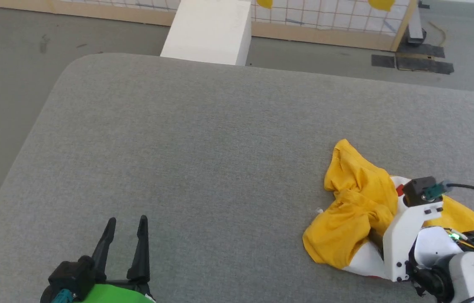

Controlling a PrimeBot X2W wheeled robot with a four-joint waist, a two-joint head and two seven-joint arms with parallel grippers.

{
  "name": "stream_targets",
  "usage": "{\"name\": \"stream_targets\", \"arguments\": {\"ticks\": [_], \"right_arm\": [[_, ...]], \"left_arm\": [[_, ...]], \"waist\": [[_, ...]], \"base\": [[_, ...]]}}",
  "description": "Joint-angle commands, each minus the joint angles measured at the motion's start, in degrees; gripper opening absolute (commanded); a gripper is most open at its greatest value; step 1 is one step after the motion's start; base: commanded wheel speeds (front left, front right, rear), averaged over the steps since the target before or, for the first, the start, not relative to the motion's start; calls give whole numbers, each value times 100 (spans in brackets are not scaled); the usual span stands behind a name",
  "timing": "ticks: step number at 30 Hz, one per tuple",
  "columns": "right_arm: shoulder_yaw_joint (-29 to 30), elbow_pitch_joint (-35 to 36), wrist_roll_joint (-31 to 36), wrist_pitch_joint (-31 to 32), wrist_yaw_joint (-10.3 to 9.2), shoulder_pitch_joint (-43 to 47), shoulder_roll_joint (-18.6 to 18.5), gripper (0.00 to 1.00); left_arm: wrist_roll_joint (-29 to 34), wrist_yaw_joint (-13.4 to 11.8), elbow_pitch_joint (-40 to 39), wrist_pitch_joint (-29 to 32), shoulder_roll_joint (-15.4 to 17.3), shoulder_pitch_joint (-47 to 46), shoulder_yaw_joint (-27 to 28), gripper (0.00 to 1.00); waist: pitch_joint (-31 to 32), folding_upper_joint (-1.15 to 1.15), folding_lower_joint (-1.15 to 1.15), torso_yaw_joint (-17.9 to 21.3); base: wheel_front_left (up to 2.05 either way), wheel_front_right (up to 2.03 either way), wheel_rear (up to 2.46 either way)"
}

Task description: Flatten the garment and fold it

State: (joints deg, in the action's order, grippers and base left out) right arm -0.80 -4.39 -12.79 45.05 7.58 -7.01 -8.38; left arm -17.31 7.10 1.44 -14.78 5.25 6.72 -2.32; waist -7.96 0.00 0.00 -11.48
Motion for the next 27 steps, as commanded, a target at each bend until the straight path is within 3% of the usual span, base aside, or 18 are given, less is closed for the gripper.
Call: {"name": "stream_targets", "arguments": {"ticks": [1, 2, 3, 11, 16, 21, 27], "right_arm": [[-33, -193, 80, -188, -9, -123, -18, 35], [-25, -322, 96, -332, -9, -166, -5, 5], [-38, -453, 127, -498, -9, -228, -1, 0], [-851, -669, -43, -1142, -9, -1273, -41, 0], [-1757, -940, -260, -1345, -9, -2229, 251, 0], [-2867, -1663, -725, -1634, -9, -2765, 516, 0], [-3660, -2678, -1376, -1971, -9, -2792, 547, 0]], "left_arm": [[-45, 38, 24, -22, 25, -62, -9, 100], [-39, 38, 33, -22, 23, -56, -7, 100], [-33, 38, 42, -22, 20, -41, -3, 100], [28, 38, 22, -22, -33, 46, 71, 100], [17, 38, -7, -22, -67, -14, 63, 100], [-50, 38, 45, -22, -73, -152, -38, 100], [-145, 38, 155, -22, -50, -317, -174, 100]], "waist": [[81, 0, 0, -79], [114, 0, 0, -94], [151, 0, 0, -104], [301, 0, 0, -31], [194, 0, 0, -5], [17, 0, 0, -148], [-166, 0, 0, -427]], "base": [[0, 0, 0], [0, 0, 0], [0, 0, 0], [0, 0, 0], [0, 0, 0], [0, 0, 0], [0, 0, 0]]}}
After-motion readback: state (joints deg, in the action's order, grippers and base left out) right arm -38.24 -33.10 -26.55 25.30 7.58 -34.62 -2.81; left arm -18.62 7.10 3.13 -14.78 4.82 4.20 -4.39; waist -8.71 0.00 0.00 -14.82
